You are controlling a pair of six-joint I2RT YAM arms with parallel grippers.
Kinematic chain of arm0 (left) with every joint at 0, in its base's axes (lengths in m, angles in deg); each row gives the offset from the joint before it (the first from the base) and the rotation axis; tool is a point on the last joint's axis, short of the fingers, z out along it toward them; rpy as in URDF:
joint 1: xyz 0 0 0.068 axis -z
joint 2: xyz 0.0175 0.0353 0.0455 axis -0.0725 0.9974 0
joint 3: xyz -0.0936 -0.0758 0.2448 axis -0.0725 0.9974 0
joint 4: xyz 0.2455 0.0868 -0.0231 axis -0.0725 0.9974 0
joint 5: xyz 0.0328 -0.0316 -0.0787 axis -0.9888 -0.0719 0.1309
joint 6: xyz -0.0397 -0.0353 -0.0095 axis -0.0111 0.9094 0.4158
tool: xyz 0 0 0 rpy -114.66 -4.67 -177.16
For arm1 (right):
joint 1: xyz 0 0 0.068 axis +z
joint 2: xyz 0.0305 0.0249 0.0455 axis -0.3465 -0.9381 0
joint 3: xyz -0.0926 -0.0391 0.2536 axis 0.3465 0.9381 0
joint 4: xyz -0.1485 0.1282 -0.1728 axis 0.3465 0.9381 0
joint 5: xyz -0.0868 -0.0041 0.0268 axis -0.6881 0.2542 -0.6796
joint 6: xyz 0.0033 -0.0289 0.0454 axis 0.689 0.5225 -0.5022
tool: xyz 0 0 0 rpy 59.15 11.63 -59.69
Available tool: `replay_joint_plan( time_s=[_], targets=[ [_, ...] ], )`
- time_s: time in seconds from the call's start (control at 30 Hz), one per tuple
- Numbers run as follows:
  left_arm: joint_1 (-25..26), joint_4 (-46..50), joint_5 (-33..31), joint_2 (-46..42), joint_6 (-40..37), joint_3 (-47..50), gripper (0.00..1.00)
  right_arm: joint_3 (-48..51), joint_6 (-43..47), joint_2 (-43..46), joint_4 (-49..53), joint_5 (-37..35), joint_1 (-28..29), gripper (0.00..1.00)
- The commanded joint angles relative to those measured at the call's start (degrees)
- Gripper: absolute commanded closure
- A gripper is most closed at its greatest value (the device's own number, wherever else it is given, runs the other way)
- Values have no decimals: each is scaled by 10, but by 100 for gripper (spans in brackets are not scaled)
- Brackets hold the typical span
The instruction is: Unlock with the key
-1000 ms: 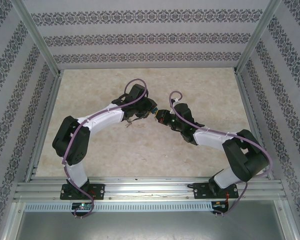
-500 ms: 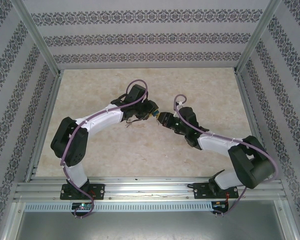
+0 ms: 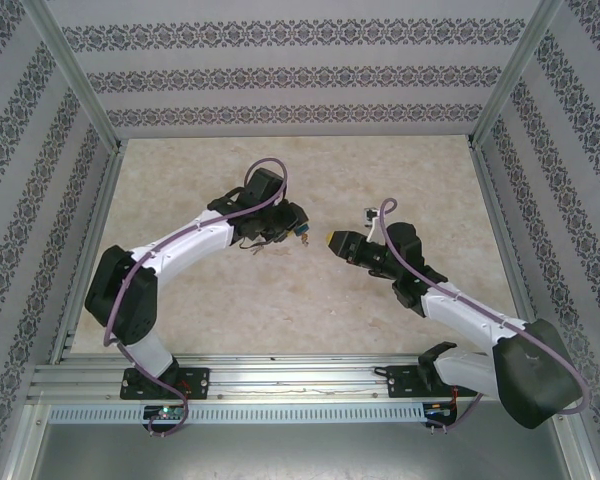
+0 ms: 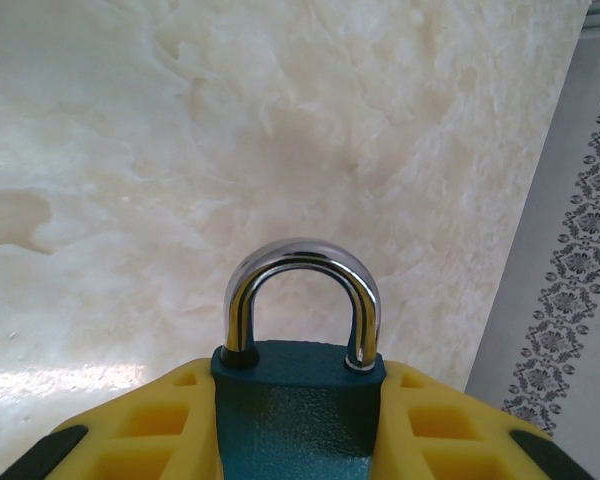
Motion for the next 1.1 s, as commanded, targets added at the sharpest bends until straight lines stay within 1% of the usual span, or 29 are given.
replay_joint_plan(
  time_s=[0.0,0.1,0.33,0.67,0.83,1.07],
  targets=[
    [-2,54,-25,-34,-38,-2,81,7,-7,-24,-37,58,-3,60],
    [-2,63,-35,-46,-39,7,81,6,-24,-60,-79,73,5,60],
    [0,50,-24,-53,-31,18,81,-10,-42,-125,-151,73,42,60],
    [5,24,-10,-54,-21,25,81,-16,-109,-199,-287,82,52,56],
    [6,17,-10,-60,-19,27,81,-25,-130,-228,-329,92,55,57],
    [6,16,-10,-65,-20,29,81,-29,-140,-245,-360,100,62,60]
  ],
)
